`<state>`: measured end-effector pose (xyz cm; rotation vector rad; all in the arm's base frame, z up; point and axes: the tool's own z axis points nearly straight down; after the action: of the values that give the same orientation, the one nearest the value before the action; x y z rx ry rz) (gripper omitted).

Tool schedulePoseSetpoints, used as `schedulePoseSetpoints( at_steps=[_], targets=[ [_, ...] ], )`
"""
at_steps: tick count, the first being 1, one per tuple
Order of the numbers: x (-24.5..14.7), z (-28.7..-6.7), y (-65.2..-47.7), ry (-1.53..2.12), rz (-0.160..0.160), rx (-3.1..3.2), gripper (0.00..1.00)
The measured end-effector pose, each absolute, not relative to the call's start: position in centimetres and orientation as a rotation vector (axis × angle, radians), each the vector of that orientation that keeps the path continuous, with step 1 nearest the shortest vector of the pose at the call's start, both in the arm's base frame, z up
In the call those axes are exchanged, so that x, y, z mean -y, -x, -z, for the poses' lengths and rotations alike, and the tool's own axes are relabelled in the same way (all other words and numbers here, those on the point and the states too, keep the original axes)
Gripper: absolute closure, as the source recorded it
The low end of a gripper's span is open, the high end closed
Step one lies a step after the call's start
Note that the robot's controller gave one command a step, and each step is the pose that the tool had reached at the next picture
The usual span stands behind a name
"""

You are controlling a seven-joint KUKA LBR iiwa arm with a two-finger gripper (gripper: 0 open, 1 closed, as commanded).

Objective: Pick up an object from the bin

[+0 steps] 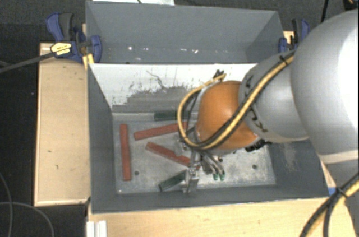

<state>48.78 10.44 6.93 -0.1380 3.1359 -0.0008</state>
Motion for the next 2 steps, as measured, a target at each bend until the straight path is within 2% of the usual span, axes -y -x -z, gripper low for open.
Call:
schedulePoseSetpoints(
  at_steps=[1, 2],
  targets=[
    [-15.37, -7.18, -47.98, 0.129, -0.006, -3.127, 0.00],
    [-15.11, -7.01, -47.78, 0.123, -0.002, -3.136, 1.00]
  ],
)
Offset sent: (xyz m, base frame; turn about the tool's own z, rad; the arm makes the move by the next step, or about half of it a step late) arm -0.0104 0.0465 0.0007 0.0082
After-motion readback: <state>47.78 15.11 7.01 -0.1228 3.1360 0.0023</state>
